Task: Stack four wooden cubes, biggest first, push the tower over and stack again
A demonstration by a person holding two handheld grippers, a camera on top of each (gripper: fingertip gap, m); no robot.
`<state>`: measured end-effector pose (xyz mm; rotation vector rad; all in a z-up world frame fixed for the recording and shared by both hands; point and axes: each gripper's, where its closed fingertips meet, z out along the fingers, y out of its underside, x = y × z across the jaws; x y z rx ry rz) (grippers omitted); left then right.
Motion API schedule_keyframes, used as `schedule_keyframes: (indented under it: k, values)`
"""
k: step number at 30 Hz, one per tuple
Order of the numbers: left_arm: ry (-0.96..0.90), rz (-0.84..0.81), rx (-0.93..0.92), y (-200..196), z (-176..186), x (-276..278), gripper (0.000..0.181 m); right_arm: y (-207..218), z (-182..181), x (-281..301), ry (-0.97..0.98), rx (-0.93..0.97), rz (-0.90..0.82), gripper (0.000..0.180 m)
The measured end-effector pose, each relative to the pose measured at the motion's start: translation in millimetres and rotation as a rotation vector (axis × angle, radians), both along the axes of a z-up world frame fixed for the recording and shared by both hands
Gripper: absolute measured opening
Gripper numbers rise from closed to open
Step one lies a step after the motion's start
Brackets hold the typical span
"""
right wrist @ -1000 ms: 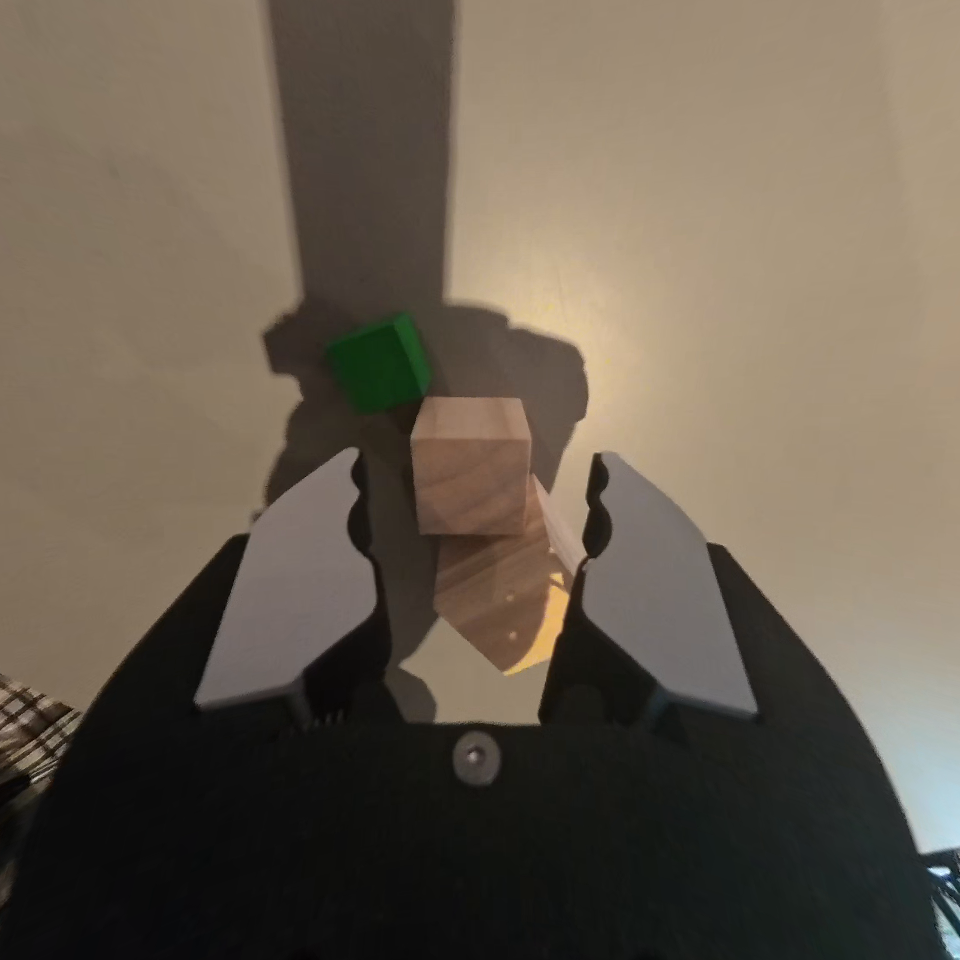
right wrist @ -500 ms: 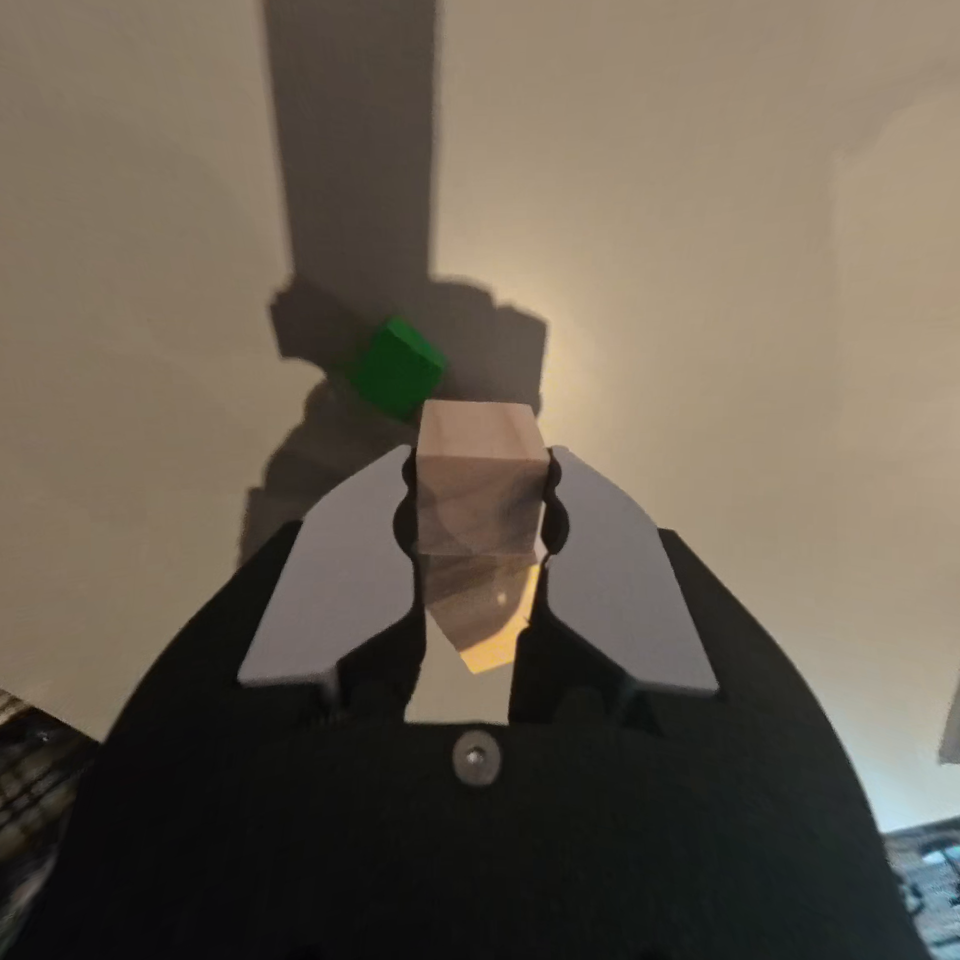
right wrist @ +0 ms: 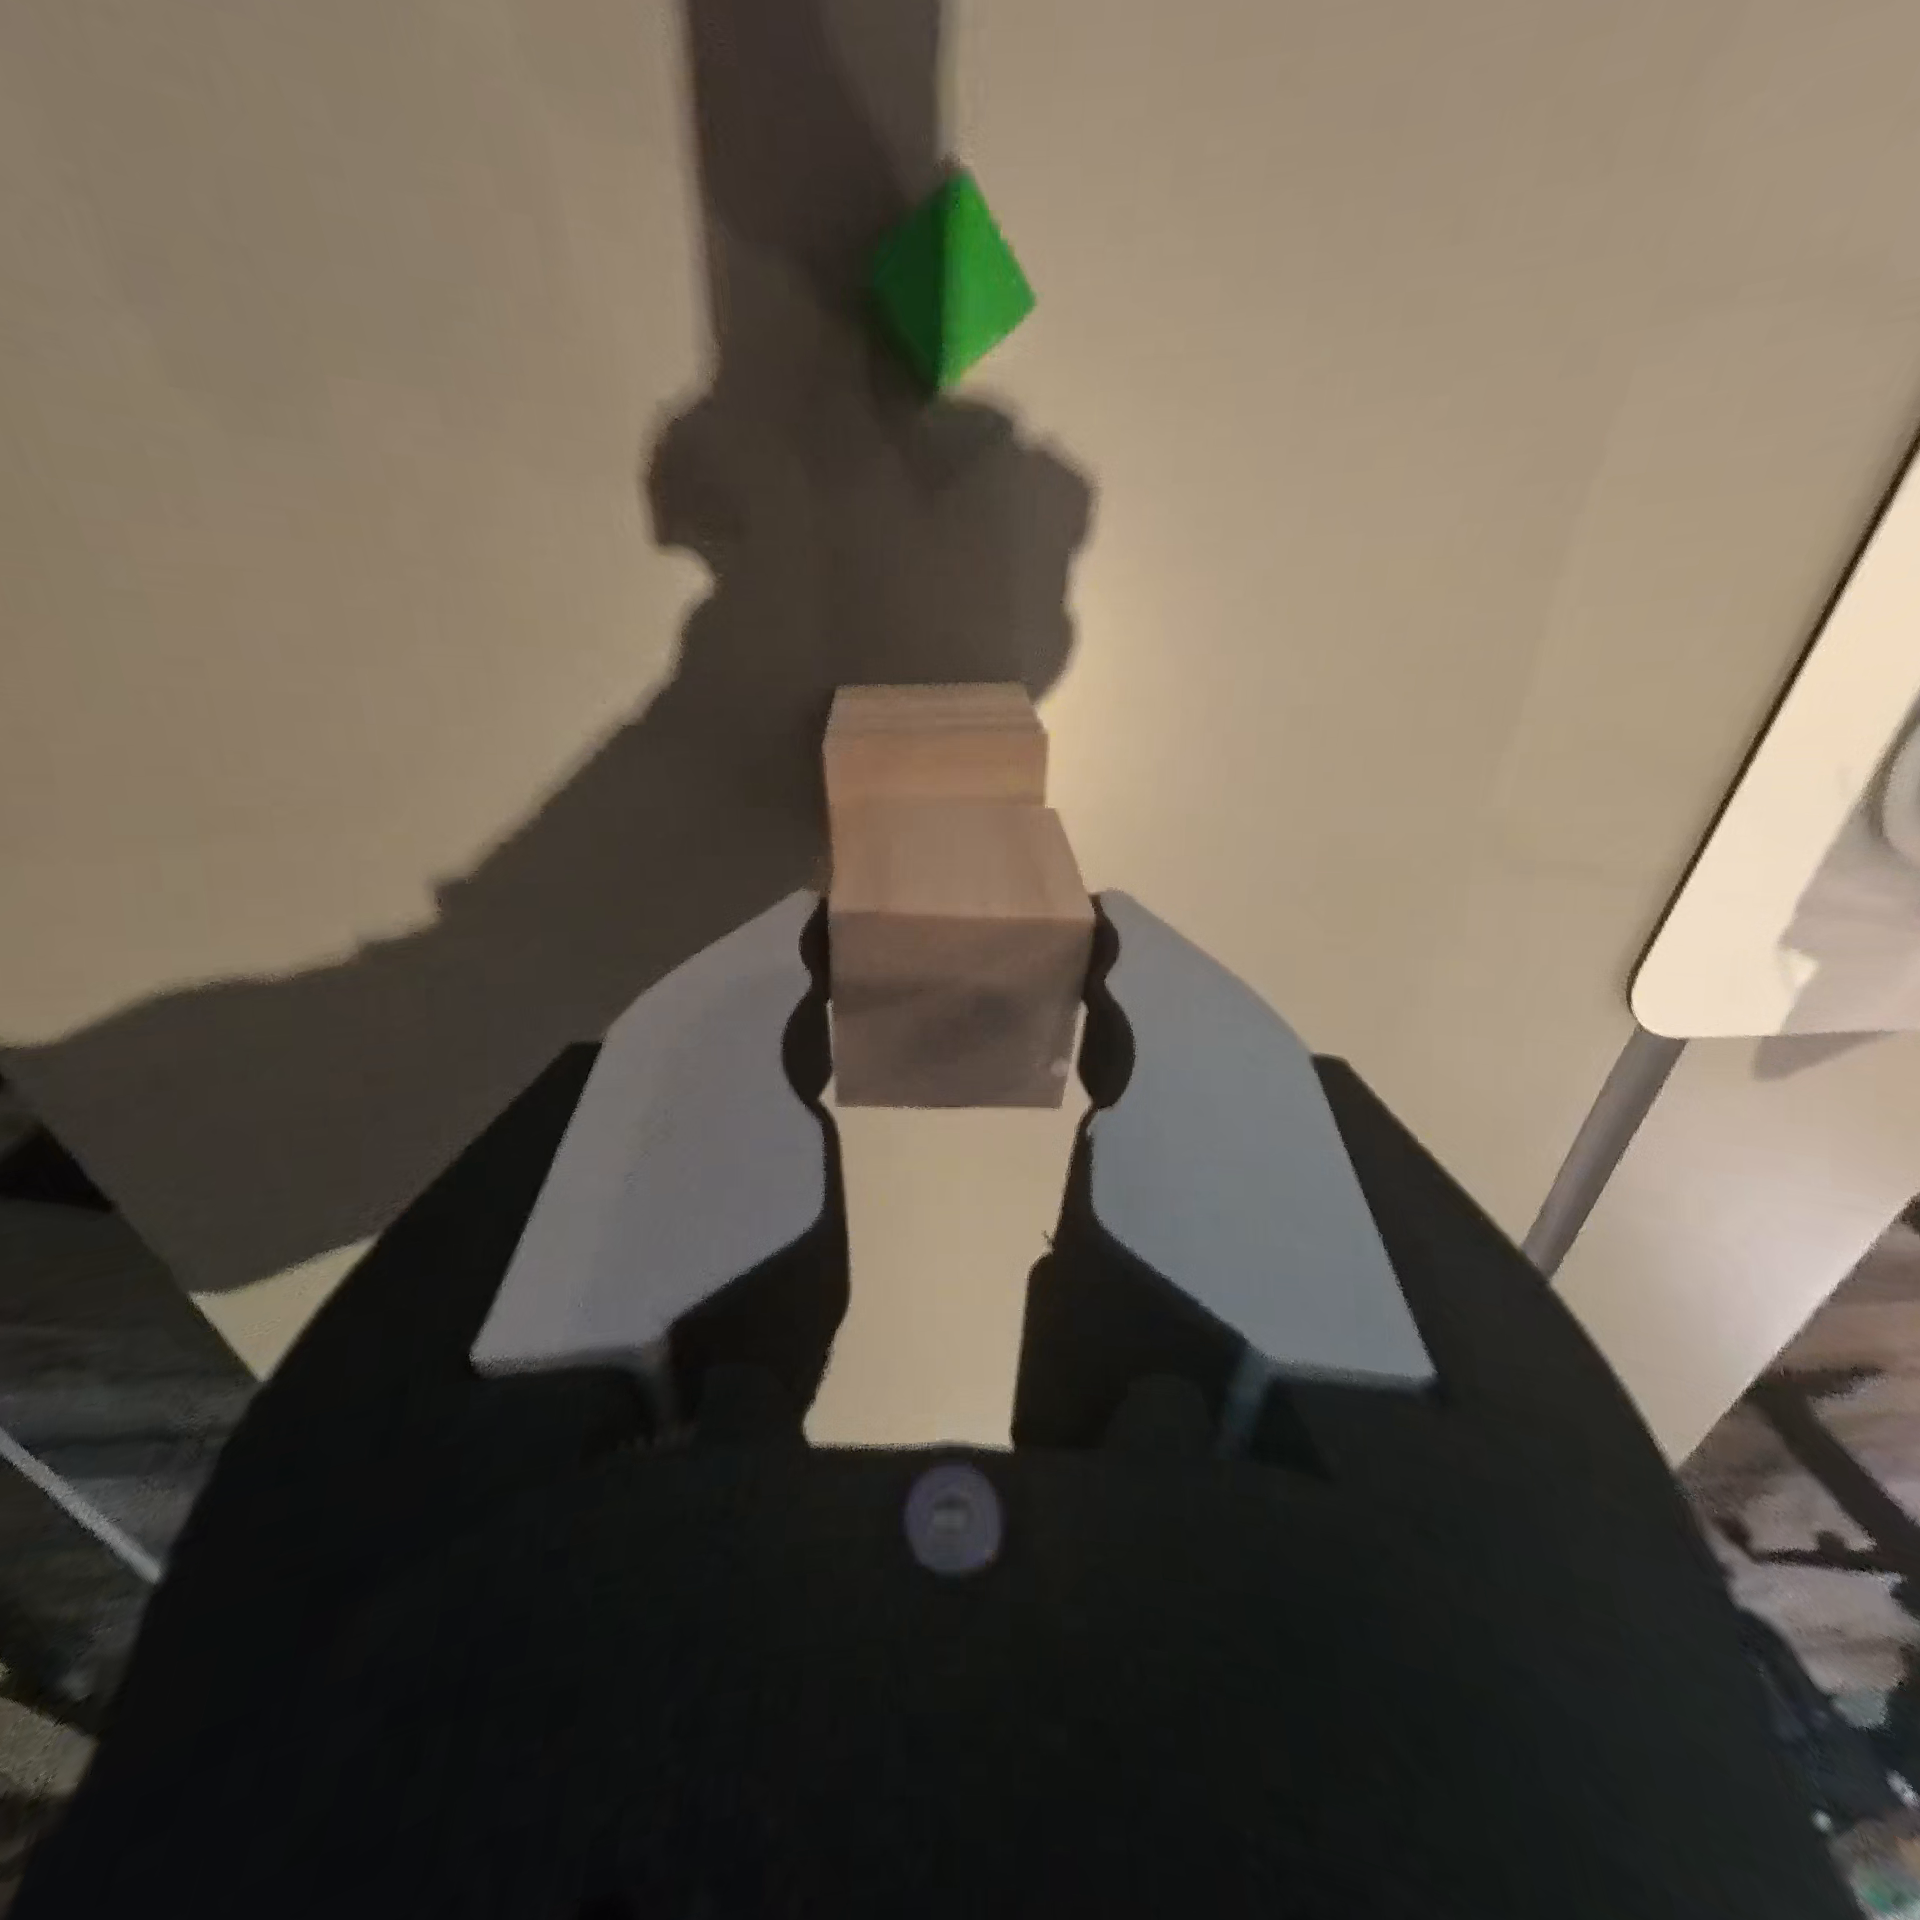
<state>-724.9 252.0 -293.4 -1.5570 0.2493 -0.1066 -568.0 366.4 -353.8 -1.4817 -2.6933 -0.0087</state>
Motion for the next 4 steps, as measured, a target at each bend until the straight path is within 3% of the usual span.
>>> schedule_keyframes:
  k: [1,4]
  values:
    - [0.002,0.001,-0.005,0.5,-1.2,-0.1,0.06,-0.6,-2.9,2.3,0.002,-0.006,0.017,0.044]
    - [0.004,0.002,-0.016,2.0,-4.9,-0.1,0.059,2.4,-10.9,4.7,0.006,0.0,0.046,0.044]
